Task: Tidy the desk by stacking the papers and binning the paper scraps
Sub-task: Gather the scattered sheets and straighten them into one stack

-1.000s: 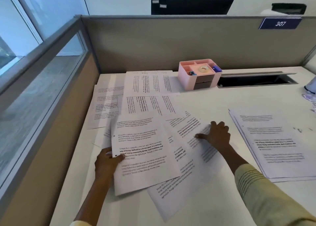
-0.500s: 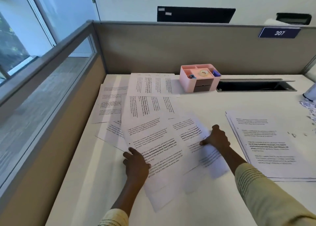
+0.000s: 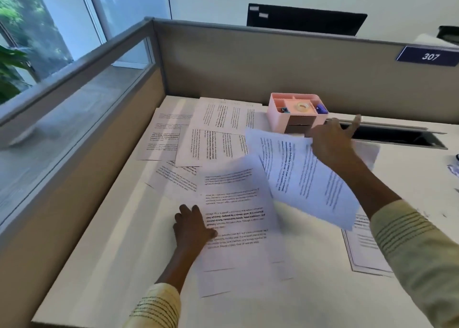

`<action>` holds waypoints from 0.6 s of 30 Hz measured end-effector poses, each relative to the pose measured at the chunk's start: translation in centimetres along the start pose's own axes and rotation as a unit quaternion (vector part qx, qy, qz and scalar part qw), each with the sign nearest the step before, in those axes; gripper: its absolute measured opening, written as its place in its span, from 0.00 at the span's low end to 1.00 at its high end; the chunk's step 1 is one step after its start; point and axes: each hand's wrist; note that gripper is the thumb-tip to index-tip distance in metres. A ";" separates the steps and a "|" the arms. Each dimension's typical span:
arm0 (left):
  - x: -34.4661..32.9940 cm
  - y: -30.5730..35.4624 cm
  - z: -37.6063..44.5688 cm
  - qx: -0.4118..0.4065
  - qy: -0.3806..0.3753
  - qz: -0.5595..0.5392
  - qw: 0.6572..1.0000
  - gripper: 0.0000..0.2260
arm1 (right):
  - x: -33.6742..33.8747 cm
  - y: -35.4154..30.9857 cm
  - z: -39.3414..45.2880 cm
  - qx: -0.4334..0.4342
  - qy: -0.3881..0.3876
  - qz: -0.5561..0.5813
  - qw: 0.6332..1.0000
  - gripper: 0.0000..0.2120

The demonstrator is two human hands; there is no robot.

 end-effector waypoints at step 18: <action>0.0 -2.1 1.1 -0.090 0.012 0.094 0.991 0.30 | 5.1 -5.8 0.8 0.375 0.373 -0.029 0.848 0.04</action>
Point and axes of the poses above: each hand's wrist, its own z-axis towards the middle knuckle, its own x-axis out of the back of the hand, y = z × x, and after that the axes turned 5 degrees about -x, right-handed
